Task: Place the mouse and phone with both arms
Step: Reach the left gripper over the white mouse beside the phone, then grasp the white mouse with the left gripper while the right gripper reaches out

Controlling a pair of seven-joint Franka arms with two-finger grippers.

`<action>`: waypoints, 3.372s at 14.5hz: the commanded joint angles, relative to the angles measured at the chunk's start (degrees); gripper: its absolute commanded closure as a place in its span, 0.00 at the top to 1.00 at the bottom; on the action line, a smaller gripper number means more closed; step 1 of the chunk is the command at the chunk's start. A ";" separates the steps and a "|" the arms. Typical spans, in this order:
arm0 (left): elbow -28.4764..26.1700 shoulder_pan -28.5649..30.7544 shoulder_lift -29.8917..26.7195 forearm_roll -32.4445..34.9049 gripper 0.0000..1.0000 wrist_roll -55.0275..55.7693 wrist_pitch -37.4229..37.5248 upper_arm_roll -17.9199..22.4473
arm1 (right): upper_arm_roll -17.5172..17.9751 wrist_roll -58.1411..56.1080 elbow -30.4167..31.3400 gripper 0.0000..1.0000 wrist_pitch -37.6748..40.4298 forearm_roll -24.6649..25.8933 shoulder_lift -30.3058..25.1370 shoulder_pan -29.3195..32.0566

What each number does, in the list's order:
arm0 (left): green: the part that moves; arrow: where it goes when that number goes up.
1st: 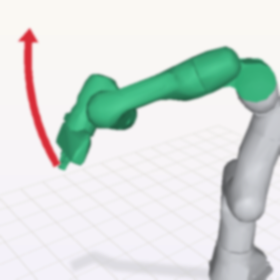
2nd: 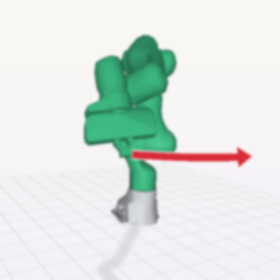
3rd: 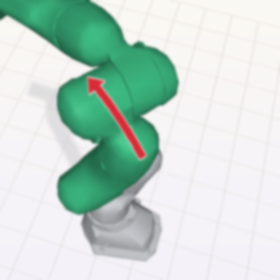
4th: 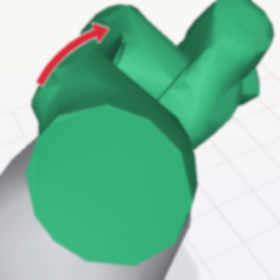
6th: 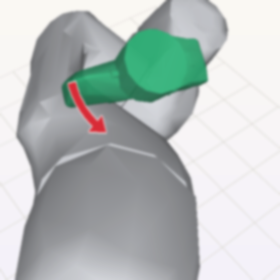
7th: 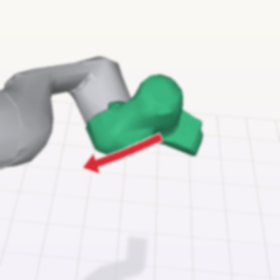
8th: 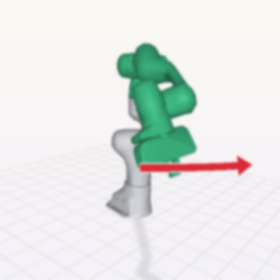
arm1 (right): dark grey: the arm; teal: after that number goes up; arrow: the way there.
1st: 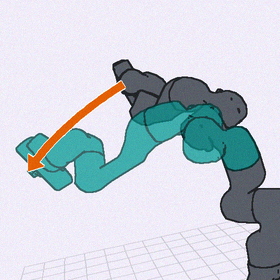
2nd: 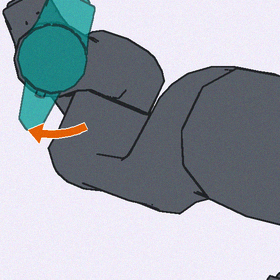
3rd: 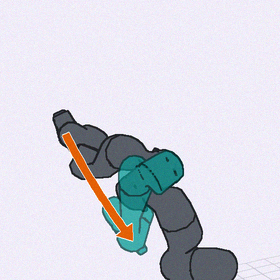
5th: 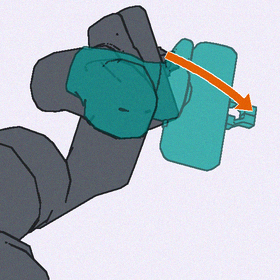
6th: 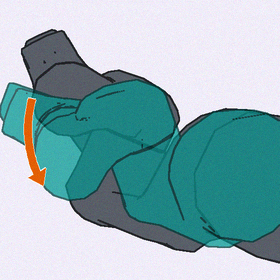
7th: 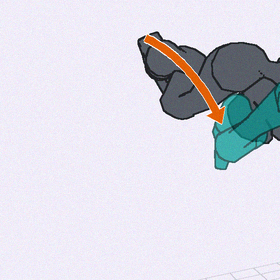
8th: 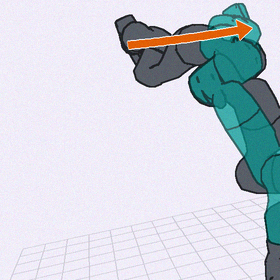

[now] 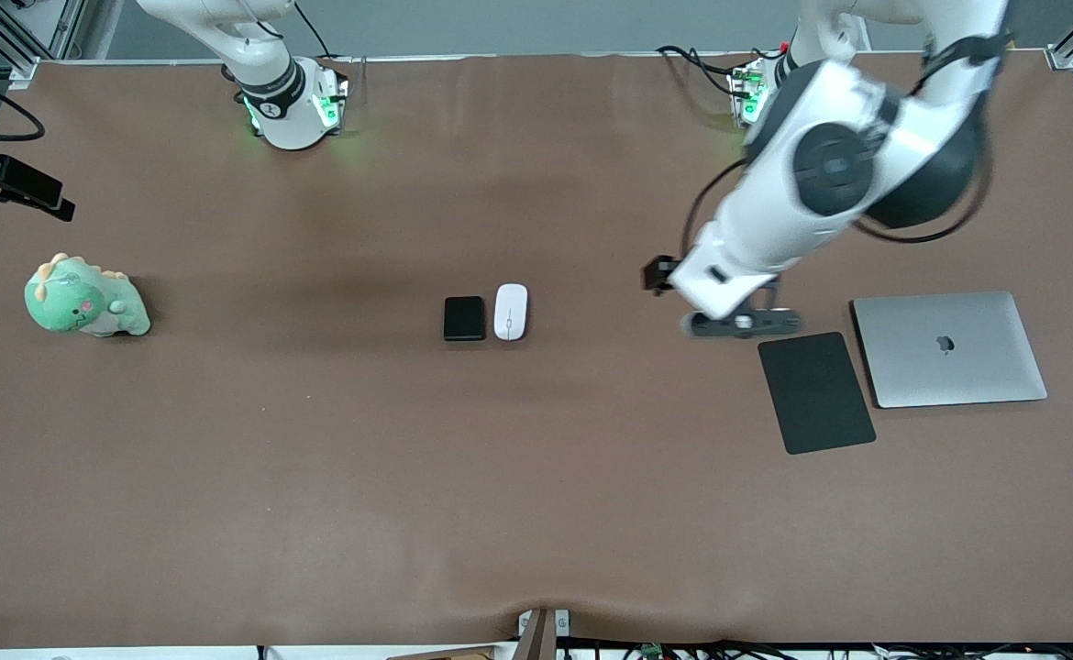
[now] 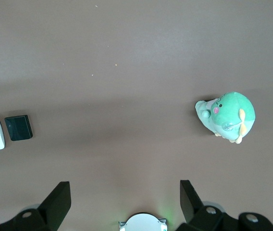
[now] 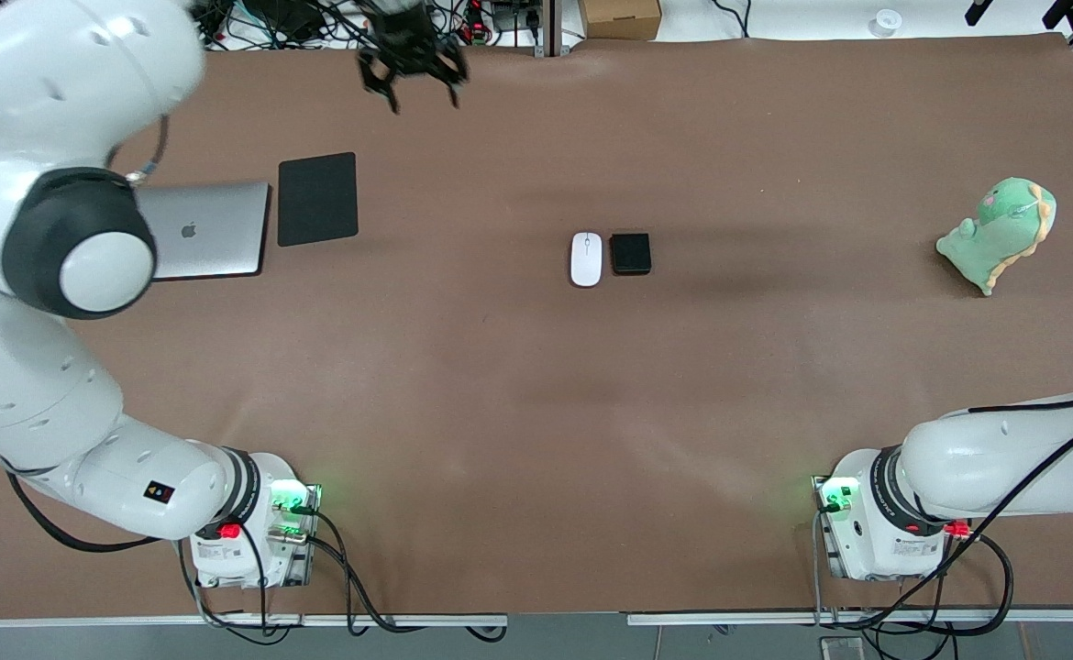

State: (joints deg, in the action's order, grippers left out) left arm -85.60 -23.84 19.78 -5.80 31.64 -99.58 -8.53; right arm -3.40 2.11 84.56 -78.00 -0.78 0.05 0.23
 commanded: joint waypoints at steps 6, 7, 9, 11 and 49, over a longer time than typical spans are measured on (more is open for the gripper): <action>6.06 -15.25 15.17 8.07 1.00 18.88 -15.28 1.06 | 0.41 -0.61 -1.24 1.00 0.65 -0.01 1.01 0.82; 6.06 -17.19 17.02 9.91 1.00 20.90 -16.86 0.97 | 0.41 -0.61 -1.24 1.00 0.65 -0.01 1.36 0.82; 6.06 -19.75 20.02 13.86 1.00 26.52 -19.67 1.24 | 0.41 -0.61 -1.24 1.00 0.65 -0.01 1.53 0.47; 6.15 -21.24 22.39 17.65 1.00 27.95 -21.88 1.23 | 0.41 -0.70 -1.24 1.00 0.74 0.08 1.71 0.38; 4.83 -22.49 26.64 21.45 0.00 28.13 -29.02 0.97 | 0.68 0.26 -0.98 1.00 -7.43 -8.00 18.32 -6.12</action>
State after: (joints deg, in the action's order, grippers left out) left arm -80.23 -47.86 49.56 14.58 58.71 -131.20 -7.59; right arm -2.68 1.86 84.60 -85.11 -6.51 17.45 -5.96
